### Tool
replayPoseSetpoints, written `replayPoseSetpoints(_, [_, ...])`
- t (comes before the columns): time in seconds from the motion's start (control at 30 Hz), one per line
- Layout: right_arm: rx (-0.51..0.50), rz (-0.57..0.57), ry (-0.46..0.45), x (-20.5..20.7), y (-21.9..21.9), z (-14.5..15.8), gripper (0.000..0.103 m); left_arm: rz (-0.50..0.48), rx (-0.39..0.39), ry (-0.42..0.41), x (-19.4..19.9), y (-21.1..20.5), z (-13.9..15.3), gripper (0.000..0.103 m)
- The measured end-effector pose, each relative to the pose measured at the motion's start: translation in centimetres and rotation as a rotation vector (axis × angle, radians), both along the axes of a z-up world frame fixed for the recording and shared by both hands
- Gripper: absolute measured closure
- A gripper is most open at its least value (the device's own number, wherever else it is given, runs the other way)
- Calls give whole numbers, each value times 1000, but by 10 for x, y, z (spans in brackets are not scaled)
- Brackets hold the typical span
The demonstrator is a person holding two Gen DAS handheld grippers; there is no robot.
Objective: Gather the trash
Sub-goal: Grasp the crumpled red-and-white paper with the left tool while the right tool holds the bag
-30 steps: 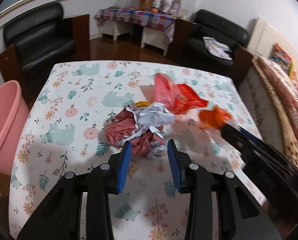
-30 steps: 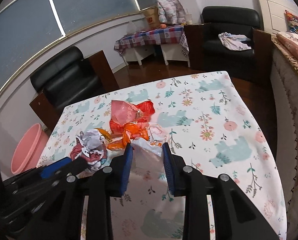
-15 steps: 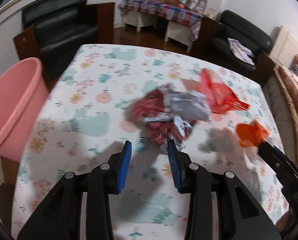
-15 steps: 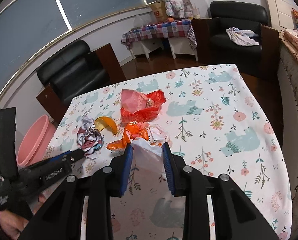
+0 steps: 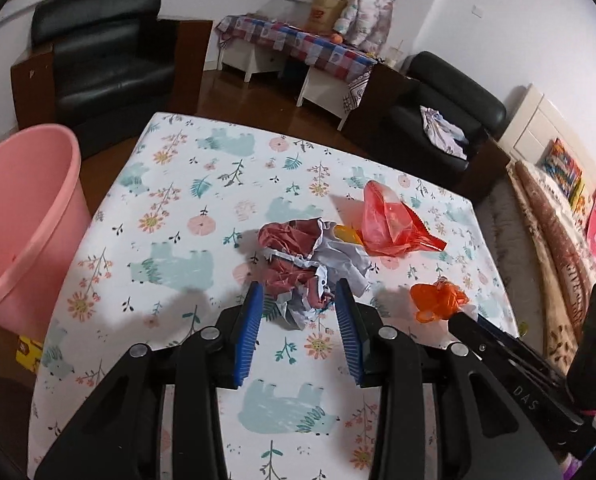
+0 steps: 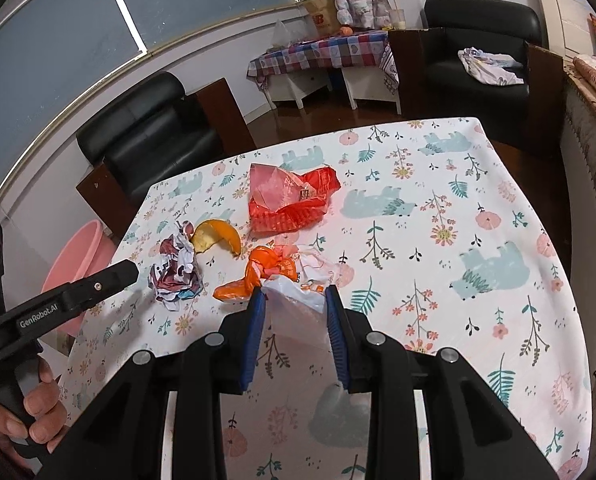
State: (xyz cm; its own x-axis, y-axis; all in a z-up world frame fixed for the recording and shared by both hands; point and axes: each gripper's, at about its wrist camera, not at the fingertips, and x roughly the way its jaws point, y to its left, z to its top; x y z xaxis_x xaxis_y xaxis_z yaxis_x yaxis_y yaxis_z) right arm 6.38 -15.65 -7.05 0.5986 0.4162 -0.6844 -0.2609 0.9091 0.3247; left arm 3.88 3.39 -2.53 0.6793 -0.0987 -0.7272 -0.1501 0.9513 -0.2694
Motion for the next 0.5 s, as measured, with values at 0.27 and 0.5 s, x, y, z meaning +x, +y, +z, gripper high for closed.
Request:
replayPoseSetpoints(0.27, [-3,0,8,1,1,-2,73,-22,67,66,23,-14,-22,66])
replayPoseSetpoints(0.5, [-7,1,11,0,1,-3,73,-11,97,37,19,-12,-25,67])
